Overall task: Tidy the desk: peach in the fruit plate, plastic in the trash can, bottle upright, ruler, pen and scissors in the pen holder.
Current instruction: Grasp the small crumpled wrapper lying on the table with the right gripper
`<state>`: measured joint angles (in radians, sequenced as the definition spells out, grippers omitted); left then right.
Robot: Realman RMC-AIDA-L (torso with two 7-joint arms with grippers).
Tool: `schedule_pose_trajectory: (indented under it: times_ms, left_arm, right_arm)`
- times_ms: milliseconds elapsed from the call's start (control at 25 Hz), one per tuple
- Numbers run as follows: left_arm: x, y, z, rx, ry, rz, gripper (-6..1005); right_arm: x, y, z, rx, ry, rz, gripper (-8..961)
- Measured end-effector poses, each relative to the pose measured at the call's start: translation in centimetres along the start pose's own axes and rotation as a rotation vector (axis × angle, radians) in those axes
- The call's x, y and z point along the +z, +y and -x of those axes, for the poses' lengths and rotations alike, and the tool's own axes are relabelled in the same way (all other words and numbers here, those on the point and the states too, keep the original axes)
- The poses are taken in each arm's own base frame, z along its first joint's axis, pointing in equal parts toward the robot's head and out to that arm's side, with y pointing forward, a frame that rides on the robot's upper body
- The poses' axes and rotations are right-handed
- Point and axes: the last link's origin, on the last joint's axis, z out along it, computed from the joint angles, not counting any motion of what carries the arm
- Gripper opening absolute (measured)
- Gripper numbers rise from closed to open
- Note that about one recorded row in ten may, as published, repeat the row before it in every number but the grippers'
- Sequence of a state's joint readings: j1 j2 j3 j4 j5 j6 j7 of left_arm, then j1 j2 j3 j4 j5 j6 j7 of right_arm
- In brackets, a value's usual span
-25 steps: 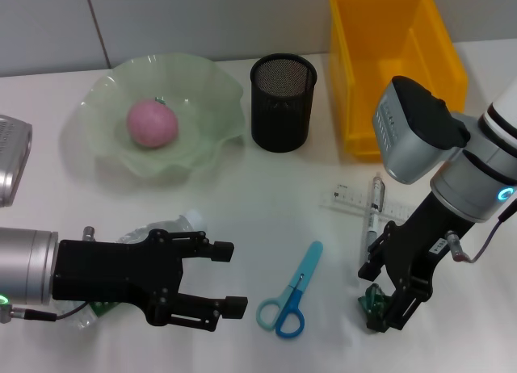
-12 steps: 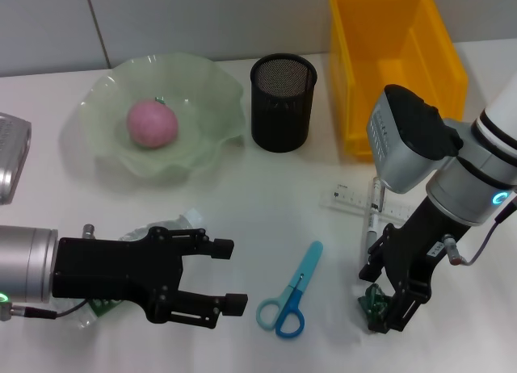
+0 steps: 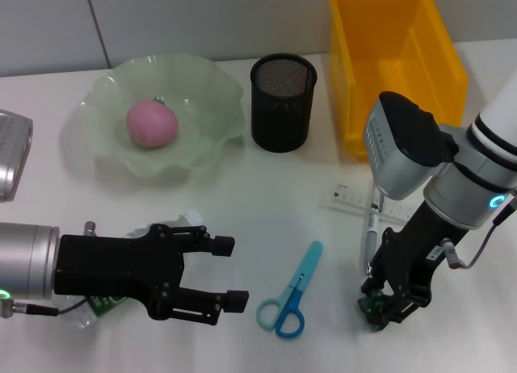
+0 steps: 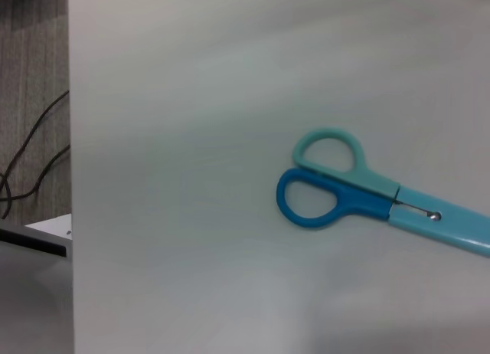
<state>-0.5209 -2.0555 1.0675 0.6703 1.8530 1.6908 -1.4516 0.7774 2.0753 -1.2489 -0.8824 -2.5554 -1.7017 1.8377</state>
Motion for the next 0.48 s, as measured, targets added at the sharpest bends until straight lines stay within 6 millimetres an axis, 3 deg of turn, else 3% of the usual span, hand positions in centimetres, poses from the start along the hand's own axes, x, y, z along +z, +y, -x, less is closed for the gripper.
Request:
schedule_pose_trajectory:
  times_ms: [200,480]
  left_arm:
    - [0.0,-0.02,-0.04,0.002,0.0,0.0,860]
    - [0.01,-0.02,-0.03,0.002,0.0,0.0,860]
  right_arm:
    - [0.0,-0.02,0.03,-0.002,0.003,-0.001,409]
    - [-0.05,-0.06,0.09,-0.003,0.001,-0.004,334]
